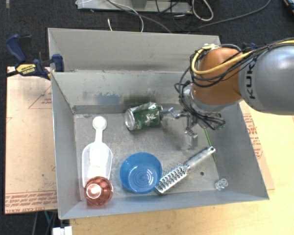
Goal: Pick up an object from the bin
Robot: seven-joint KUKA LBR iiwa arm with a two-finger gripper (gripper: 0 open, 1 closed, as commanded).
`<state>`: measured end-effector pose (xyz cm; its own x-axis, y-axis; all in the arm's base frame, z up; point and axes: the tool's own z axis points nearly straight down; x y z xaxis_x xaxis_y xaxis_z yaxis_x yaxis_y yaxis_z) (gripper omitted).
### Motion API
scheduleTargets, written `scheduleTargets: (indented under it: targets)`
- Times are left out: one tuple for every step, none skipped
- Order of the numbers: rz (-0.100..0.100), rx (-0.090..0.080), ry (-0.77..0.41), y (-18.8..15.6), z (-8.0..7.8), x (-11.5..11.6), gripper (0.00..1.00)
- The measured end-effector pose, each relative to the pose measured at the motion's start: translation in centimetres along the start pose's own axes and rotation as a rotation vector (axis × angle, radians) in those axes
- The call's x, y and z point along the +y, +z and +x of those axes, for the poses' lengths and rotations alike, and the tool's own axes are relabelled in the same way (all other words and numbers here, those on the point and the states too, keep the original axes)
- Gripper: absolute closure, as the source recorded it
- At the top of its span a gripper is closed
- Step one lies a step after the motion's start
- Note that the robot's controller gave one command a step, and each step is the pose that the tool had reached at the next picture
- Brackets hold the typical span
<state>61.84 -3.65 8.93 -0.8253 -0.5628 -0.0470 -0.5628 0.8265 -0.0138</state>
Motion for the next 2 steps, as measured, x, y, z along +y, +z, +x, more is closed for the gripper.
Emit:
scheduleTargets:
  targets:
    - [-0.003, -0.004, -0.061, 0.6, -1.13, 2.84, 0.0]
    - [-0.006, 0.0, 0.016, 0.7, -0.98, 3.44, 0.0]
